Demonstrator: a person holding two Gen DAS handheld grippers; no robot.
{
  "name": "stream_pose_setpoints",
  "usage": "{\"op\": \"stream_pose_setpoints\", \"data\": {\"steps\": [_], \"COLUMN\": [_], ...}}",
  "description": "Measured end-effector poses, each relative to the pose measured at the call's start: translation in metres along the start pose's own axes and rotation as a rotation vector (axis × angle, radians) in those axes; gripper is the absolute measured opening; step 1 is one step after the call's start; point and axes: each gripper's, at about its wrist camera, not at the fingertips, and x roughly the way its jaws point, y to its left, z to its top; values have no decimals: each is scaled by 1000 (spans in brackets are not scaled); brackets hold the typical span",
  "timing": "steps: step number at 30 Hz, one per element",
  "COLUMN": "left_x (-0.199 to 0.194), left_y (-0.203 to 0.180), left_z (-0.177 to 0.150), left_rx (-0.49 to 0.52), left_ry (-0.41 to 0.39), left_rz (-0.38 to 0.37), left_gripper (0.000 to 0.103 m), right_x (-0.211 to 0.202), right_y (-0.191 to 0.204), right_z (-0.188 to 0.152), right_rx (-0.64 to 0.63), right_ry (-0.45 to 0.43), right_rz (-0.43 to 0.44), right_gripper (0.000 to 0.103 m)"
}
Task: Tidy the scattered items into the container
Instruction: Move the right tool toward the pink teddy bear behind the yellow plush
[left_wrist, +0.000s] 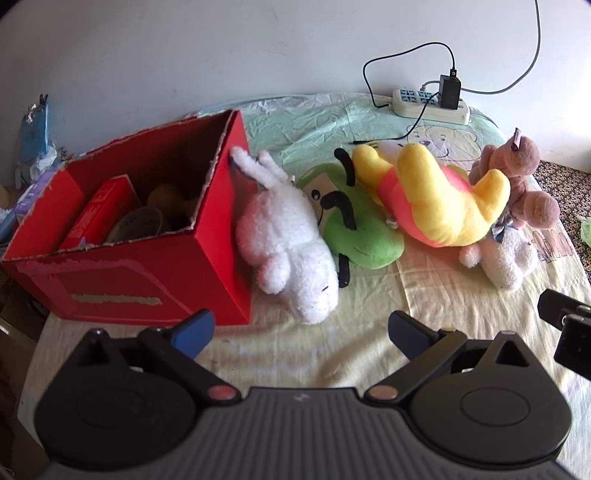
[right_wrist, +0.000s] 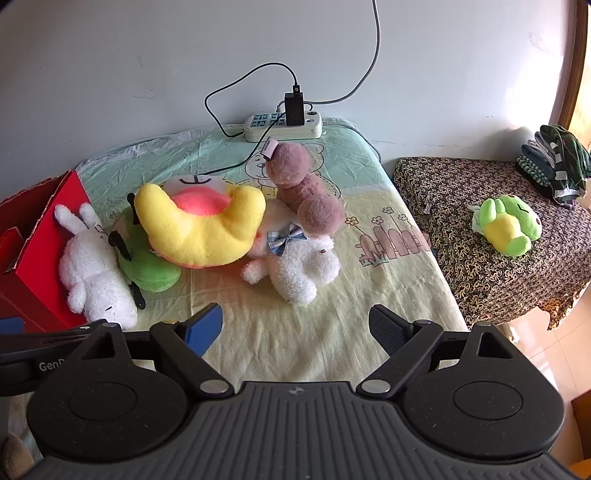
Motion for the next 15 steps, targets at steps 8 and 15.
{"op": "stream_pose_setpoints", "data": {"steps": [8,15], "left_x": [5,9], "left_y": [-5,-9], "left_z": [-4,-5], "left_rx": [0,8], "left_ry": [69,91], "left_rz": [-37,-22], "left_gripper": [102,102], "right_x": [3,0], "right_y": [2,9], "right_z": [-1,-4], "right_rx": [-6,-38], "right_ry": [4,22], "right_rz": [9,5], "right_gripper": [89,89]}}
